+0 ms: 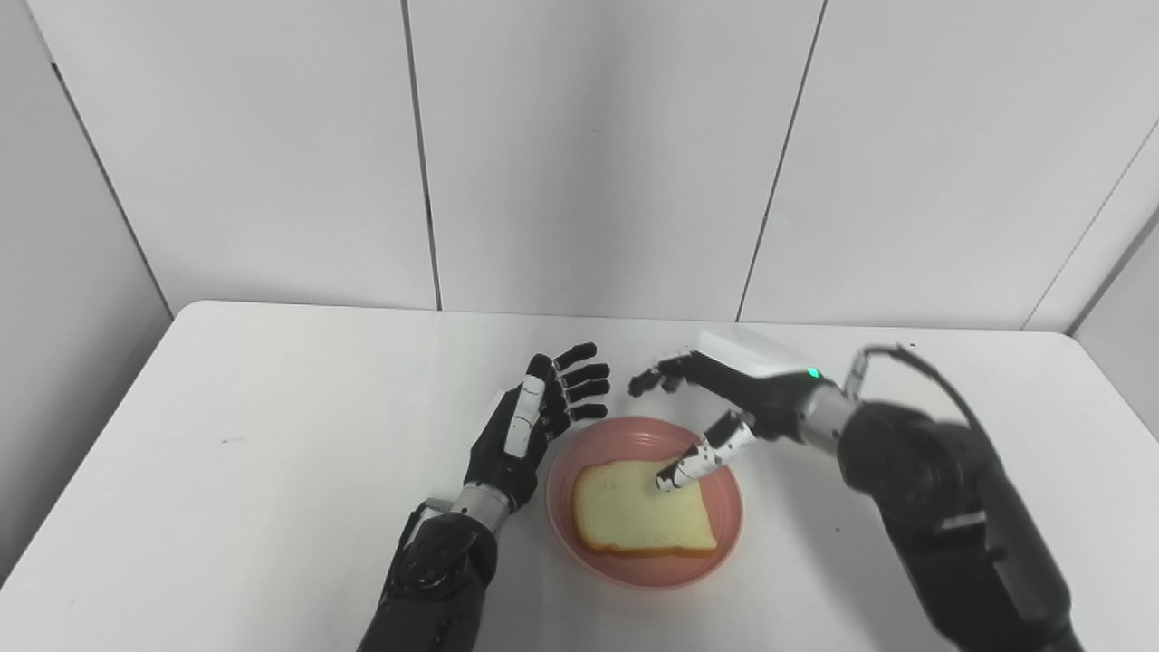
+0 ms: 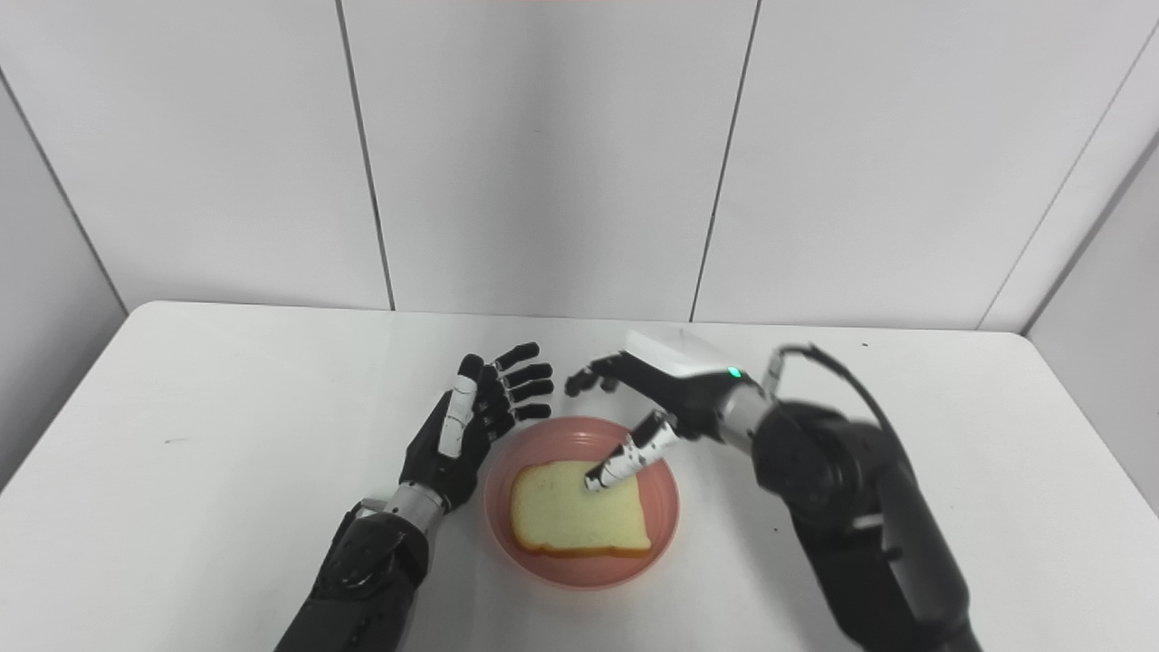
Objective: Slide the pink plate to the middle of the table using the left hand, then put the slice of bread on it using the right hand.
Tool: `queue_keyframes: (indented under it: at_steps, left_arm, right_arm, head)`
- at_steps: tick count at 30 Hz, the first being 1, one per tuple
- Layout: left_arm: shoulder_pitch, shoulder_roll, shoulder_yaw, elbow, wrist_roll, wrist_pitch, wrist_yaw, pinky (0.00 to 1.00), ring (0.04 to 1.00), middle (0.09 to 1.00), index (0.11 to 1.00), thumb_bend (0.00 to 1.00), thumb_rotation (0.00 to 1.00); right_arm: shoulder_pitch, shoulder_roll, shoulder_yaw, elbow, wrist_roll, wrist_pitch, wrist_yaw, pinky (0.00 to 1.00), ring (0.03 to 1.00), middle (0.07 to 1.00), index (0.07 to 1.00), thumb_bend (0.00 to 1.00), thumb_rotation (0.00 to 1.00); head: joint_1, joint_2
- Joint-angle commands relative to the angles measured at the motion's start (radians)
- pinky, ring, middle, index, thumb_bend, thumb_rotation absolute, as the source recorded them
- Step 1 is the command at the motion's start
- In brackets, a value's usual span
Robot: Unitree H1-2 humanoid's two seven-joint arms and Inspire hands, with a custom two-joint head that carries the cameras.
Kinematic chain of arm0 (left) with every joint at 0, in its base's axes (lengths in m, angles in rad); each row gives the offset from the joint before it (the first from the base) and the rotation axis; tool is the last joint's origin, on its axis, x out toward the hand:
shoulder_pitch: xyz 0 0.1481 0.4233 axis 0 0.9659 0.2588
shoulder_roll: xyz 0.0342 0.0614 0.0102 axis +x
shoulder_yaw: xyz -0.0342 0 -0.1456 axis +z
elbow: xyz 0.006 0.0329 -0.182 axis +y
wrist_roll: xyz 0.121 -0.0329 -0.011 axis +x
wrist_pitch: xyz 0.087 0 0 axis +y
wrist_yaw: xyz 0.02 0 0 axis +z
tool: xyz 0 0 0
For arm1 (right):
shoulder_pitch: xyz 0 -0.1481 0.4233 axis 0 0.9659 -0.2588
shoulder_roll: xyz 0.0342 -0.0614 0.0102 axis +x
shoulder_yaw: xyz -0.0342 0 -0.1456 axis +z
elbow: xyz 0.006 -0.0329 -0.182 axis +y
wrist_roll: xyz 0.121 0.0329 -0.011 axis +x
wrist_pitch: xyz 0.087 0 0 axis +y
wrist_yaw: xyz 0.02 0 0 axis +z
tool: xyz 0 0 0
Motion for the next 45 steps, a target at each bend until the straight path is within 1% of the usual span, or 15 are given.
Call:
queue_keyframes:
  at_steps: [1, 3, 6, 7, 8, 10, 12, 15, 18, 20, 22, 27, 31, 35, 45]
  left_arm:
    - [0.067, 0.006, -0.004, 0.02, 0.017, 0.07, 0.022, 0.69, 0.789, 0.773, 0.753, 0.94, 0.92]
    - [0.072, 0.005, -0.004, 0.014, 0.023, 0.056, 0.029, 0.7, 0.802, 0.78, 0.749, 0.93, 0.92]
    - [0.082, 0.003, -0.006, 0.001, 0.043, 0.035, 0.059, 0.73, 0.814, 0.786, 0.743, 0.92, 0.91]
    - [0.087, 0.0, -0.004, -0.008, 0.053, 0.026, 0.076, 0.75, 0.819, 0.791, 0.741, 0.91, 0.9]
    - [0.093, -0.005, -0.003, -0.021, 0.063, 0.017, 0.096, 0.75, 0.82, 0.792, 0.741, 0.91, 0.9]
    - [0.107, -0.018, -0.001, -0.052, 0.093, 0.005, 0.146, 0.77, 0.833, 0.813, 0.755, 0.91, 0.89]
    - [0.125, -0.035, -0.005, -0.098, 0.161, -0.007, 0.239, 0.75, 0.828, 0.827, 0.764, 0.91, 0.89]
    - [0.144, -0.06, -0.001, -0.148, 0.239, -0.03, 0.359, 0.78, 0.854, 0.859, 0.781, 0.91, 0.88]
    - [0.153, -0.074, -0.008, -0.183, 0.293, -0.02, 0.433, 0.82, 0.878, 0.884, 0.82, 0.91, 0.92]
    - [0.158, -0.08, -0.015, -0.207, 0.312, -0.003, 0.456, 0.86, 0.894, 0.902, 0.844, 0.9, 0.95]
    - [0.162, -0.082, -0.022, -0.22, 0.323, 0.01, 0.467, 0.87, 0.905, 0.912, 0.854, 0.89, 0.97]
    - [0.173, -0.092, -0.031, -0.258, 0.342, 0.042, 0.496, 0.82, 0.898, 0.904, 0.852, 0.88, 0.97]
    - [0.178, -0.096, -0.027, -0.287, 0.328, 0.069, 0.496, 0.84, 0.913, 0.921, 0.869, 0.87, 0.97]
    - [0.173, -0.095, -0.022, -0.297, 0.309, 0.08, 0.485, 0.88, 0.934, 0.935, 0.885, 0.86, 0.97]
    - [0.17, -0.089, -0.026, -0.302, 0.295, 0.089, 0.476, 0.9, 0.939, 0.931, 0.883, 0.86, 0.97]
  right_arm:
    - [-0.012, 0.073, -0.14, 0.075, 0.149, -0.188, -0.323, 0.63, 0.721, 0.739, 0.718, 0.8, 0.37]
    - [0.014, 0.121, -0.195, 0.119, 0.204, -0.196, -0.399, 0.62, 0.712, 0.736, 0.718, 0.77, 0.39]
    - [0.044, 0.188, -0.268, 0.167, 0.303, -0.198, -0.473, 0.57, 0.663, 0.713, 0.725, 0.72, 0.44]
    - [0.052, 0.208, -0.29, 0.182, 0.335, -0.195, -0.495, 0.59, 0.675, 0.722, 0.739, 0.74, 0.54]
    - [0.059, 0.23, -0.316, 0.201, 0.385, -0.193, -0.51, 0.59, 0.678, 0.724, 0.741, 0.74, 0.56]
    - [0.07, 0.26, -0.351, 0.235, 0.488, -0.198, -0.522, 0.64, 0.715, 0.757, 0.768, 0.76, 0.66]
    - [0.079, 0.28, -0.374, 0.267, 0.58, -0.202, -0.534, 0.68, 0.738, 0.785, 0.792, 0.76, 0.72]
    - [0.091, 0.279, -0.368, 0.292, 0.624, -0.215, -0.555, 0.71, 0.746, 0.794, 0.811, 0.78, 0.78]
    - [0.096, 0.263, -0.351, 0.308, 0.644, -0.232, -0.563, 0.72, 0.751, 0.795, 0.801, 0.8, 0.82]
    - [0.099, 0.256, -0.342, 0.309, 0.649, -0.236, -0.571, 0.72, 0.756, 0.797, 0.793, 0.8, 0.83]
    - [0.103, 0.25, -0.333, 0.31, 0.645, -0.239, -0.58, 0.73, 0.754, 0.792, 0.783, 0.8, 0.84]
    - [0.121, 0.247, -0.312, 0.317, 0.642, -0.264, -0.615, 0.74, 0.753, 0.789, 0.791, 0.78, 0.85]
    - [0.122, 0.24, -0.305, 0.341, 0.636, -0.281, -0.645, 0.77, 0.773, 0.806, 0.811, 0.74, 0.88]
    - [0.117, 0.231, -0.292, 0.333, 0.624, -0.234, -0.665, 0.78, 0.793, 0.826, 0.841, 0.71, 0.93]
    - [0.107, 0.225, -0.272, 0.34, 0.616, -0.222, -0.701, 0.76, 0.793, 0.831, 0.84, 0.63, 0.98]
  head:
    - [0.001, 0.001]
    - [0.0, 0.002]
    - [-0.002, 0.004]
    - [-0.003, 0.004]
    - [-0.003, 0.004]
    - [-0.003, 0.004]
    - [-0.003, 0.004]
    - [0.001, 0.008]
    - [-0.001, 0.008]
    - [-0.001, 0.008]
    - [-0.003, 0.006]
    - [-0.002, 0.009]
    - [-0.002, 0.01]
    - [-0.004, 0.01]
    - [-0.003, 0.012]
